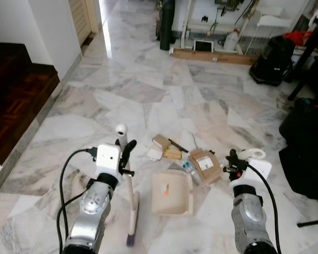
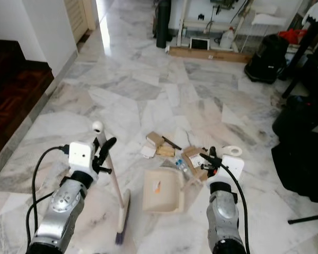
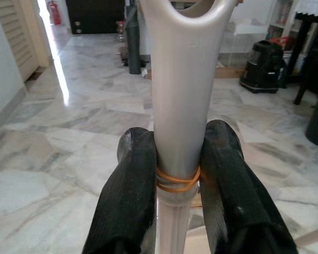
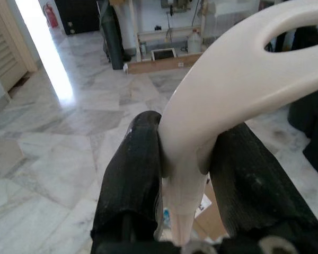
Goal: Sweep floor
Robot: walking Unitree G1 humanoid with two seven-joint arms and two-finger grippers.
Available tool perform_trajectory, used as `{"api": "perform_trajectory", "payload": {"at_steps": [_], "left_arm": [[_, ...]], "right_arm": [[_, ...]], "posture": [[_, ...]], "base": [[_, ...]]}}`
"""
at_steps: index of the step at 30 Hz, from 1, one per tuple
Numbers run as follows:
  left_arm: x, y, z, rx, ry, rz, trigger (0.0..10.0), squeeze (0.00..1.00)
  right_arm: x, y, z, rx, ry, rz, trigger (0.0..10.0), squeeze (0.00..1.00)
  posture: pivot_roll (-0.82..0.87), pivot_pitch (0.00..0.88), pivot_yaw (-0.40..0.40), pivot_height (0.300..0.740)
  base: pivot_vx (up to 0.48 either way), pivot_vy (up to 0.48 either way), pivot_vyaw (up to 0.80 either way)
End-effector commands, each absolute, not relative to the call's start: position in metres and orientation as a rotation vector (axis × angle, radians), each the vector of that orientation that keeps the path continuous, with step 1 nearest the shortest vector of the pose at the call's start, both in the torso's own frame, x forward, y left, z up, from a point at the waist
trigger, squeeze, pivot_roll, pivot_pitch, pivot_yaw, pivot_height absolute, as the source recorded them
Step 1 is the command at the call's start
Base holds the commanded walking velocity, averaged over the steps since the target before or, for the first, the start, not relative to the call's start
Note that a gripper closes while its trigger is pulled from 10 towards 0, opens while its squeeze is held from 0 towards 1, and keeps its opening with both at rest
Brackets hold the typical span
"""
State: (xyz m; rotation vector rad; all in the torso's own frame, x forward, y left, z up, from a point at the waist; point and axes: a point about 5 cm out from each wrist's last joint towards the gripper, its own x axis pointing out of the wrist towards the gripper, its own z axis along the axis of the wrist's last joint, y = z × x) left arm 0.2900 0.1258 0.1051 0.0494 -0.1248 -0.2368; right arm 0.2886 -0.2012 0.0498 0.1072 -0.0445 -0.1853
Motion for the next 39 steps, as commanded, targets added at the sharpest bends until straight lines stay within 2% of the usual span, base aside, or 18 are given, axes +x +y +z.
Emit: {"api": "perform_trajectory", "payload": {"at_steps": [1, 9, 13, 17, 28, 35, 39], "left_arm": [[0.292, 0.12, 0.114, 0.055, -0.169, -0.262, 10.0, 0.0], [0.305, 0.121, 0.131, 0.102, -0.253, -0.242, 10.0, 0.0], [0.311, 0.128, 0.136, 0.124, -0.287, -0.169, 10.0, 0.0], [0.312, 0.131, 0.139, 0.12, -0.3, -0.144, 10.0, 0.0], [0.317, 0.132, 0.137, 0.134, -0.304, -0.157, 10.0, 0.0], [0.314, 0.129, 0.135, 0.127, -0.304, -0.153, 10.0, 0.0], [0.311, 0.133, 0.132, 0.116, -0.303, -0.147, 10.0, 0.0]], "right_arm": [[0.289, -0.206, 0.056, 0.111, -0.076, -0.193, 10.0, 0.0], [0.304, -0.205, 0.077, 0.131, -0.126, -0.211, 10.0, 0.0], [0.311, -0.196, 0.072, 0.084, -0.046, -0.172, 10.0, 0.0], [0.312, -0.196, 0.062, 0.023, 0.058, -0.208, 10.0, 0.0], [0.308, -0.196, 0.043, 0.047, 0.188, -0.275, 10.0, 0.0], [0.309, -0.195, 0.044, 0.032, 0.196, -0.272, 10.0, 0.0], [0.311, -0.193, 0.051, 0.064, 0.133, -0.259, 10.0, 0.0]], "posture": [[-0.08, 0.061, -0.042, 0.74], [-0.08, 0.052, -0.047, 0.74], [-0.05, 0.05, -0.069, 0.74], [-0.04, 0.035, -0.054, 0.74], [-0.05, 0.027, -0.024, 0.74], [-0.05, 0.035, -0.034, 0.74], [-0.05, 0.038, -0.037, 0.74]], "base": [[0.0, 0.0, 0.0], [0.0, 0.0, 0.0], [0.0, 0.0, 0.0], [0.0, 0.0, 0.0], [0.0, 0.0, 0.0], [0.0, 0.0, 0.0], [0.0, 0.0, 0.0]]}}
